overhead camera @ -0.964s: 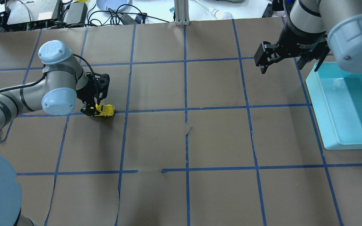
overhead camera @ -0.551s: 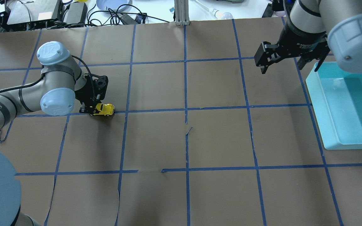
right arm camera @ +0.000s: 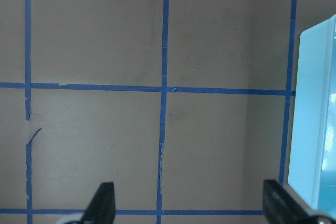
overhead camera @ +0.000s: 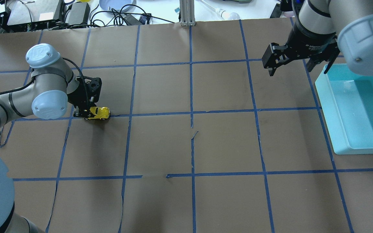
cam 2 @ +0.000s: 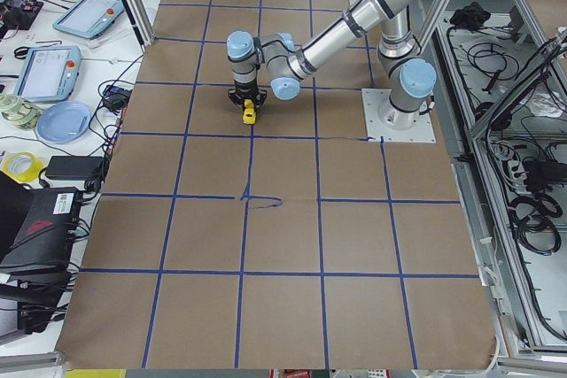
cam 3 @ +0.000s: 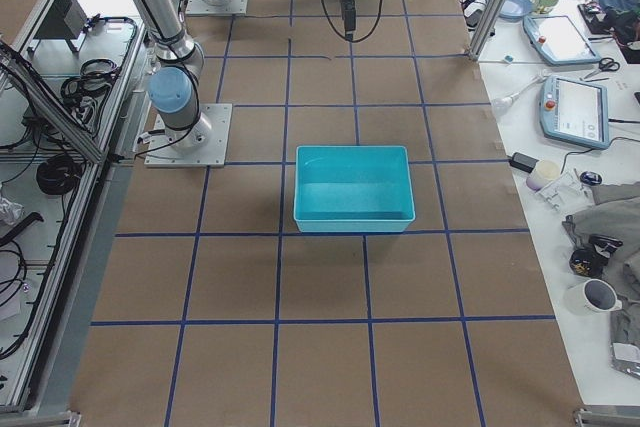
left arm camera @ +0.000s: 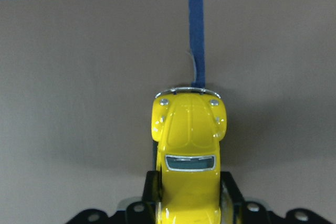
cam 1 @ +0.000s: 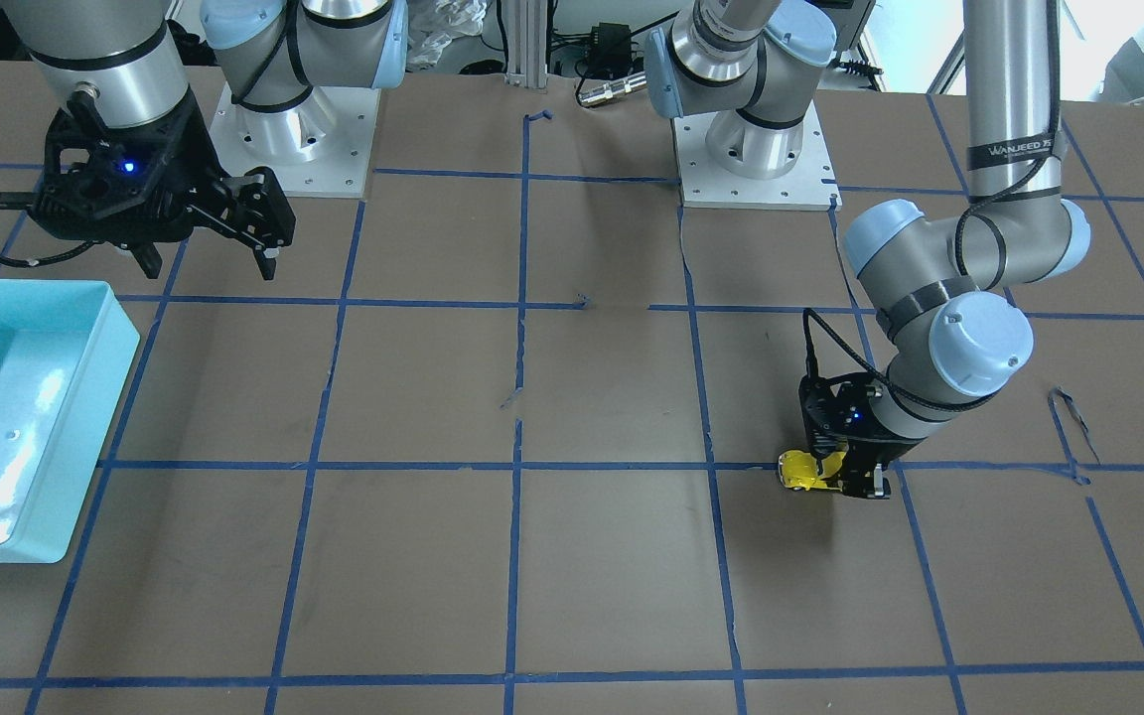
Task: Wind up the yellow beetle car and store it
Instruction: 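Drag the held car backward along the table with the left gripper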
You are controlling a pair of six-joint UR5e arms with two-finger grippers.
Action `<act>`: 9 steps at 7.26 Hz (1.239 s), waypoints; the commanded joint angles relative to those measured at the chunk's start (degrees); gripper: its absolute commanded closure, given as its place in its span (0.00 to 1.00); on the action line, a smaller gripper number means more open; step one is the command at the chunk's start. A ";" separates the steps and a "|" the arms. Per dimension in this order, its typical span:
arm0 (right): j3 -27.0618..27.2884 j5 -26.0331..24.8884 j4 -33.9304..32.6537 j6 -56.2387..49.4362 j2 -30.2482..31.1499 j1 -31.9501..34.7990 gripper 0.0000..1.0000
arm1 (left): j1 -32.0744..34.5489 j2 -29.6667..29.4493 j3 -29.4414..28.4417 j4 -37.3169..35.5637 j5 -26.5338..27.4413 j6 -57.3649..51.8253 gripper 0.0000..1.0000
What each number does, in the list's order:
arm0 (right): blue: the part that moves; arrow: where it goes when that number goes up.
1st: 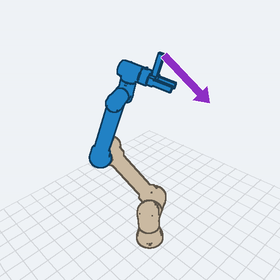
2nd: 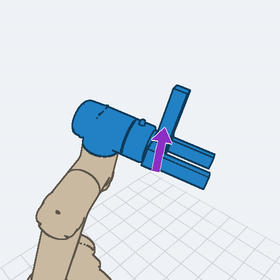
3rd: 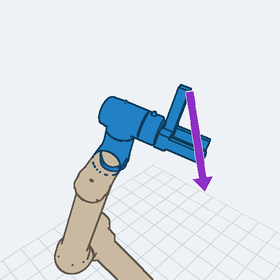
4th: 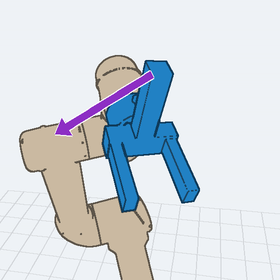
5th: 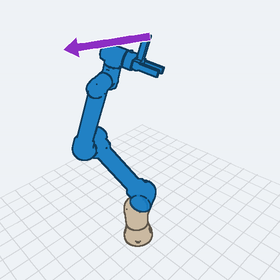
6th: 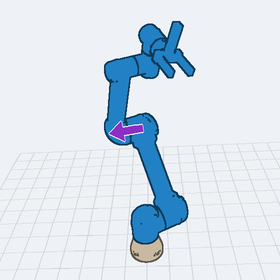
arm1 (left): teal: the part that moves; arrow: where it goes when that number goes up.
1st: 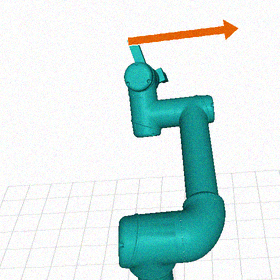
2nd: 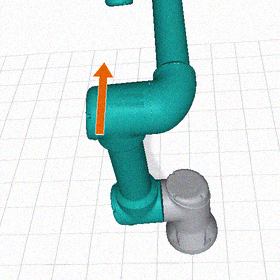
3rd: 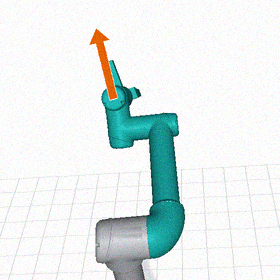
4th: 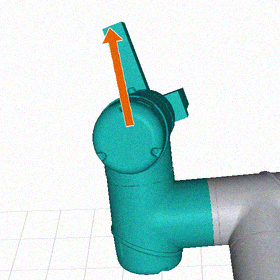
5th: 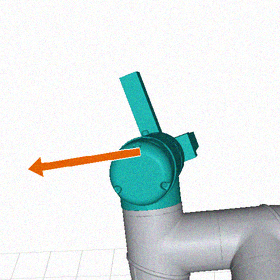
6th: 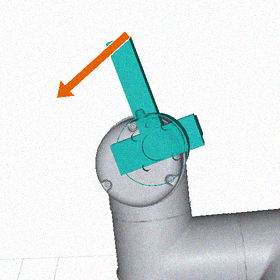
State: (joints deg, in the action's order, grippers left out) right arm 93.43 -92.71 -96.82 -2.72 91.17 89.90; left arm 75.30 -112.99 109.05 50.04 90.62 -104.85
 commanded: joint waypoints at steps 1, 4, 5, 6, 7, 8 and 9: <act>0.00 -0.01 -0.04 0.00 -0.03 0.01 0.00 | -0.77 -0.13 0.03 -0.03 0.17 -0.52 0.77; 0.00 -0.02 0.14 0.09 0.06 0.01 0.00 | -4.80 -0.04 0.20 -0.11 0.17 -3.24 0.77; 0.00 -0.02 -0.04 0.00 -0.02 -0.08 0.00 | -5.16 -0.04 0.12 -0.11 0.17 -3.86 0.77; 0.00 0.07 -0.04 0.09 0.06 0.01 0.00 | -6.03 -0.04 0.11 -0.11 0.17 -4.13 0.77; 0.00 0.07 -0.04 0.09 -0.02 0.01 0.00 | -6.39 -0.04 0.11 -0.11 0.17 -4.13 0.76; 0.00 0.07 0.05 0.00 0.06 -0.08 0.00 | -6.39 0.05 0.03 -0.11 0.26 -4.13 0.70; 0.00 0.25 0.05 0.00 0.15 0.10 0.00 | -6.39 0.22 -0.06 -0.20 0.17 -3.44 0.26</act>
State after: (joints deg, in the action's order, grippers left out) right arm 93.43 -92.60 -96.80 -2.70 91.23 89.89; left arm 68.98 -112.91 109.10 49.92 90.84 -108.79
